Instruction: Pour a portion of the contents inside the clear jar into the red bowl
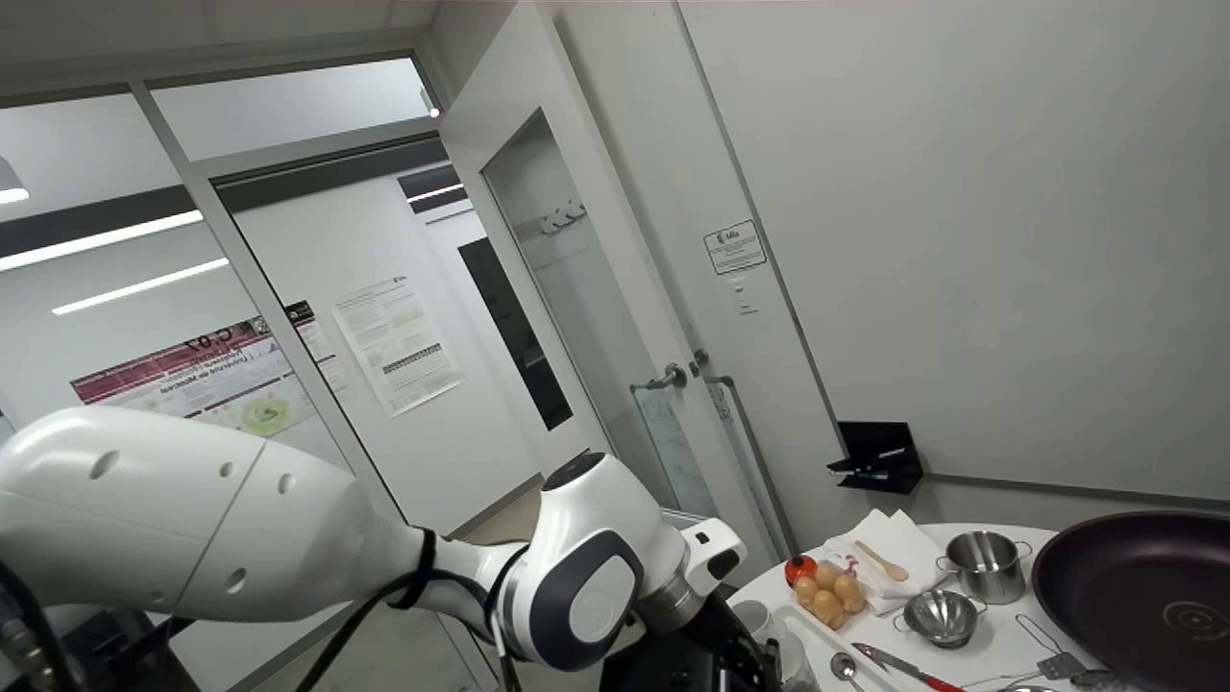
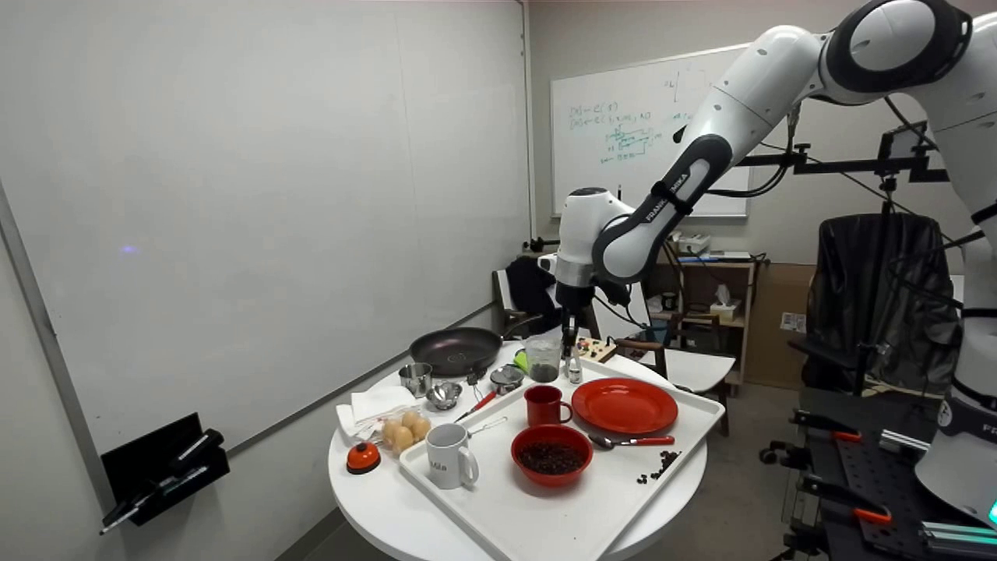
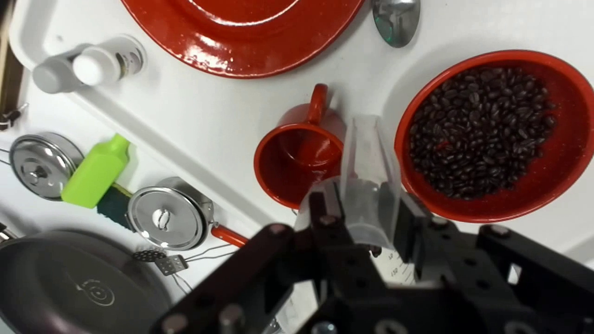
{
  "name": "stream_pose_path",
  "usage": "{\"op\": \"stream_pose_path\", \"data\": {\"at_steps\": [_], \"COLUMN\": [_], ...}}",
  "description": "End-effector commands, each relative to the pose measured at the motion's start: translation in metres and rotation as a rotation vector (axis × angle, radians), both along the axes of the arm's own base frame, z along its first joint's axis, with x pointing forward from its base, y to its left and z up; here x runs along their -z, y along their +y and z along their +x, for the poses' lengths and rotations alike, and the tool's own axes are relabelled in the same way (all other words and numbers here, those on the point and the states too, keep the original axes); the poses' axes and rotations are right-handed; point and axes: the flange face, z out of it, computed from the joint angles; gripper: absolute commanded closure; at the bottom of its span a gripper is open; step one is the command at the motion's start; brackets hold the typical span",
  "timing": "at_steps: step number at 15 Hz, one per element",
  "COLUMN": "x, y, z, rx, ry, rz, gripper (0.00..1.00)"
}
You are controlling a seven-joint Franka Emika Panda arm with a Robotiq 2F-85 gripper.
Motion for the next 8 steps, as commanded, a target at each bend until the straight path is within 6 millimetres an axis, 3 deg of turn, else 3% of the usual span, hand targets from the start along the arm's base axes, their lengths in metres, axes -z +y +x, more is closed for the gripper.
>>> {"op": "stream_pose_path", "data": {"at_steps": [1, 4, 8], "x": [-0.030, -0.037, -0.015], "y": [0.004, 0.014, 0.039], "z": [-0.020, -0.022, -0.012], "rx": [0.010, -0.012, -0.002], "ry": [0.010, 0.036, 0.097], "rz": [-0.023, -0.034, -0.141], "gripper": [0.93, 0.93, 0.93]}}
